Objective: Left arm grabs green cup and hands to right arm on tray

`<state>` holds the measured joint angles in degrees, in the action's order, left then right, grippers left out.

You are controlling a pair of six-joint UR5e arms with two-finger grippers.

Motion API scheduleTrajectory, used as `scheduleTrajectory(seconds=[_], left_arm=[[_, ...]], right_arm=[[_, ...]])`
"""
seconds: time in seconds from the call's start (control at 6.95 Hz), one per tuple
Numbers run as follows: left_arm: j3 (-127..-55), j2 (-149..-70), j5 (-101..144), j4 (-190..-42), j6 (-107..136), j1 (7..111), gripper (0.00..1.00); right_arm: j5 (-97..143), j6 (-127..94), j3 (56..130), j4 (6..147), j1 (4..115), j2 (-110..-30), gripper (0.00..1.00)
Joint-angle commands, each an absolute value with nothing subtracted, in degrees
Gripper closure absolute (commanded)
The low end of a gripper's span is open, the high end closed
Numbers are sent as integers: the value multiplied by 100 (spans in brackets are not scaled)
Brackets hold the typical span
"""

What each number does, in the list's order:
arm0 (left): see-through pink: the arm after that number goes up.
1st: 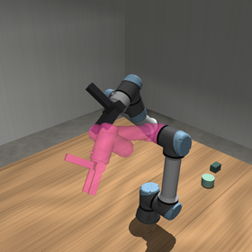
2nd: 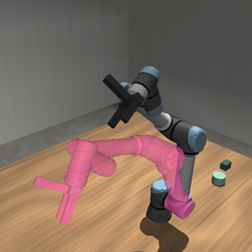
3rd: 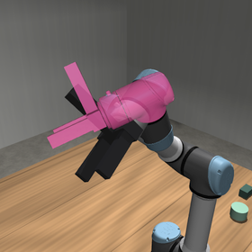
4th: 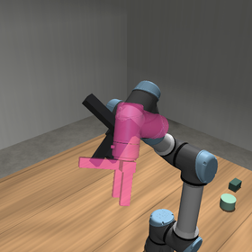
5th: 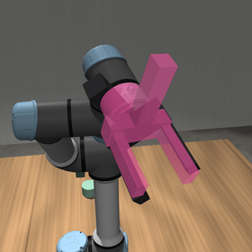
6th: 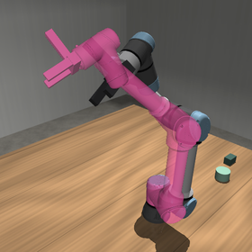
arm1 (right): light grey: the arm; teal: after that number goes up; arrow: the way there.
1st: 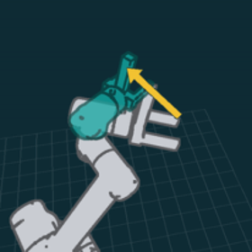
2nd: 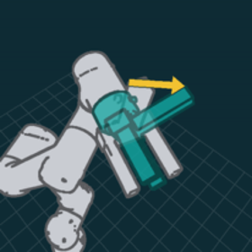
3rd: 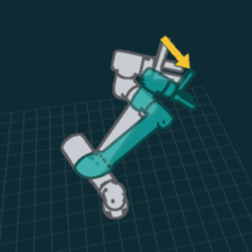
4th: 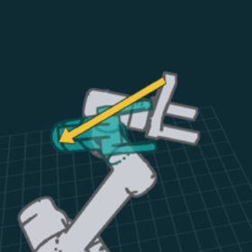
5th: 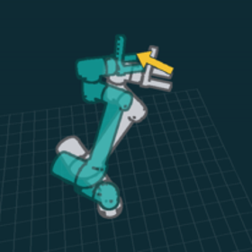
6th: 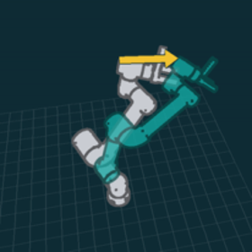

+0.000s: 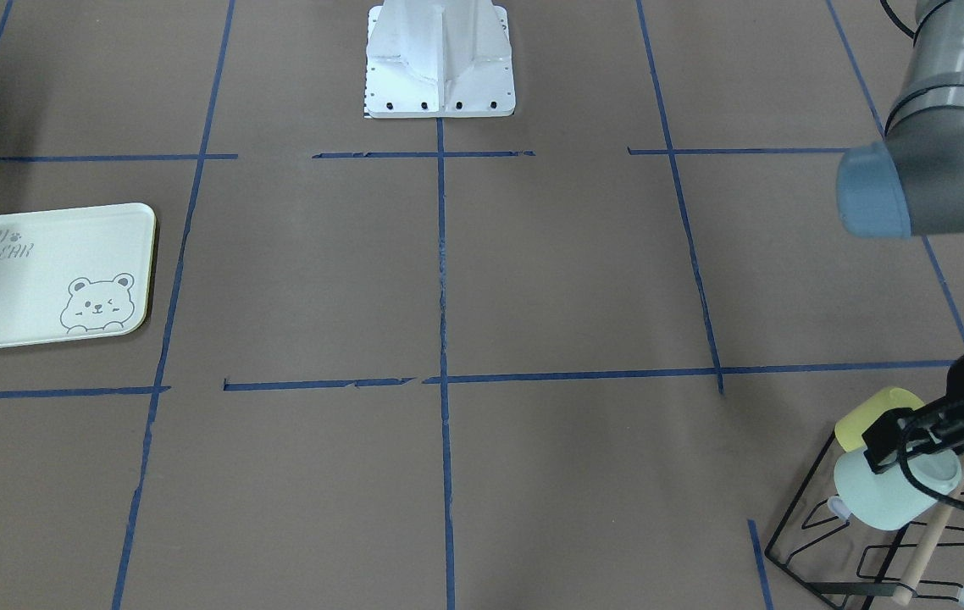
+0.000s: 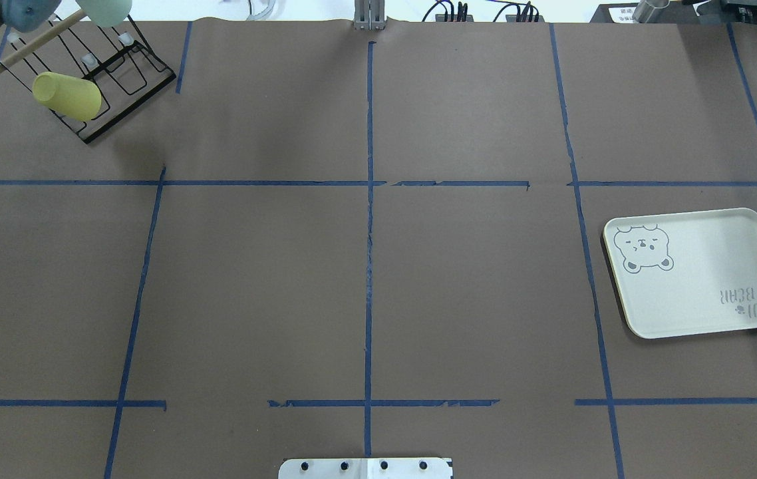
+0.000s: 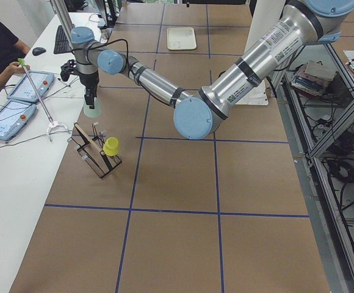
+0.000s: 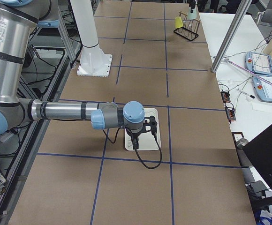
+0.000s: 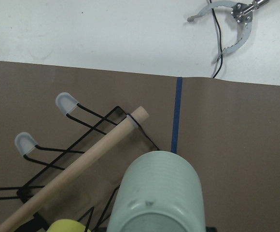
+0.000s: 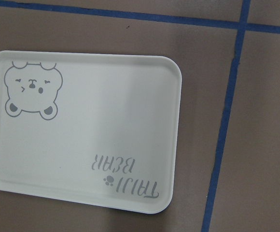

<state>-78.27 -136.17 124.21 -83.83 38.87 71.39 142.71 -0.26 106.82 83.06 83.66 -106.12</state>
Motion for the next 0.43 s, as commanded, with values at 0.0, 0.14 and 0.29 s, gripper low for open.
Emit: scheduleTrajectory(seconds=[0.0, 0.14, 0.29], left_arm=[[-9265, -13309, 12471, -7638, 4547, 6972, 94], [-10134, -12732, 12446, -7777, 5501, 6361, 94], [-10430, -12709, 12437, -7900, 6329, 5946, 94]], right_arm=[[14554, -53, 10679, 8279, 8140, -10242, 0], [14546, -201, 10679, 8271, 8060, -10109, 0], [14563, -637, 10714, 8271, 7999, -9846, 0]])
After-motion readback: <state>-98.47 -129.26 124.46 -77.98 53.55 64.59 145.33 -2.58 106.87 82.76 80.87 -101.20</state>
